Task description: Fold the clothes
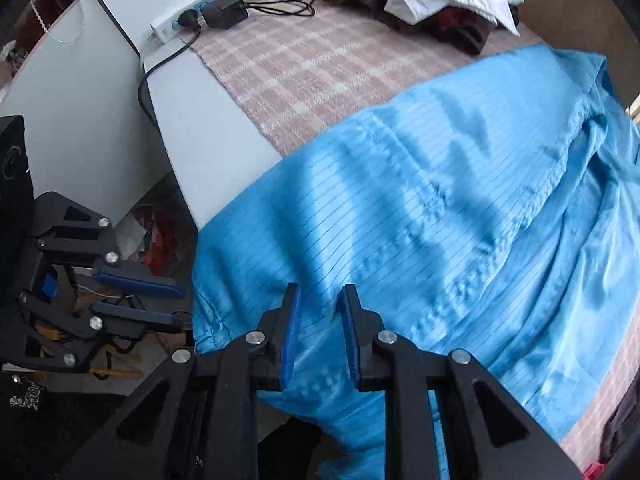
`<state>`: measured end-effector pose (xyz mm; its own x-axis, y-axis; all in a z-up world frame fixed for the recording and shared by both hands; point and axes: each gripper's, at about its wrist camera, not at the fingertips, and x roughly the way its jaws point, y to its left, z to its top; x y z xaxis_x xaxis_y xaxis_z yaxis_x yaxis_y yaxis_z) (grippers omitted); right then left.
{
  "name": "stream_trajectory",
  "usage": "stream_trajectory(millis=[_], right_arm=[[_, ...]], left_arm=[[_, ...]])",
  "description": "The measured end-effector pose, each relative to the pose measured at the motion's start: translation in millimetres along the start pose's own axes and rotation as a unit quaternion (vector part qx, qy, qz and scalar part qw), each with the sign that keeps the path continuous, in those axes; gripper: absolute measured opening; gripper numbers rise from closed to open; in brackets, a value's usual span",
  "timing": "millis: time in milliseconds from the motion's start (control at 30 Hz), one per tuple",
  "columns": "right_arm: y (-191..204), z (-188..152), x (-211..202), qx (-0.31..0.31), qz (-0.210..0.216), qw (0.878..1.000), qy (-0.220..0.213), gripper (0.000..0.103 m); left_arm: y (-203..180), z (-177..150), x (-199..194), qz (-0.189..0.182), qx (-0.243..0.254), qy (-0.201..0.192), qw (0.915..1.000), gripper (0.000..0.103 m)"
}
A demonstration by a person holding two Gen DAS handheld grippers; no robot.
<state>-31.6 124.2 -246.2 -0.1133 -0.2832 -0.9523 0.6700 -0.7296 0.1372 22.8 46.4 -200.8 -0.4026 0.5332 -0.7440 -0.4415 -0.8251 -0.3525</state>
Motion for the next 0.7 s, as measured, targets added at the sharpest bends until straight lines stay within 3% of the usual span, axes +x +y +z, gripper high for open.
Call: stream_trajectory(millis=[100, 167, 267, 333, 433, 567, 700], right_arm=[[-28, -25, -41, 0.080, 0.028, 0.995, -0.058, 0.020], [-58, -55, -79, 0.162, 0.030, 0.980, -0.111, 0.020], [-86, -110, -111, 0.250, -0.029, 0.957, -0.143, 0.020], [-90, -137, -115, 0.268, -0.046, 0.953, -0.135, 0.020], [-85, -147, -95, 0.274, -0.069, 0.950, -0.130, 0.020], [-88, -147, -61, 0.297, -0.063, 0.943, -0.135, 0.020], [-86, -147, -50, 0.302, -0.054, 0.941, -0.145, 0.020]], left_arm=[[-14, 0, 31, -0.005, 0.027, 0.045, 0.9986, 0.011], [-23, 1, 37, -0.011, 0.046, 0.065, 0.9967, 0.012], [-30, 10, 22, -0.037, 0.055, 0.065, 0.9957, 0.012], [-31, 21, 8, -0.021, 0.064, 0.036, 0.9971, 0.017], [-25, 39, 6, 0.004, 0.059, 0.006, 0.9983, 0.022], [-23, 45, 37, 0.021, 0.065, 0.035, 0.9971, 0.021], [-39, 45, 49, 0.010, 0.076, 0.024, 0.9967, 0.021]])
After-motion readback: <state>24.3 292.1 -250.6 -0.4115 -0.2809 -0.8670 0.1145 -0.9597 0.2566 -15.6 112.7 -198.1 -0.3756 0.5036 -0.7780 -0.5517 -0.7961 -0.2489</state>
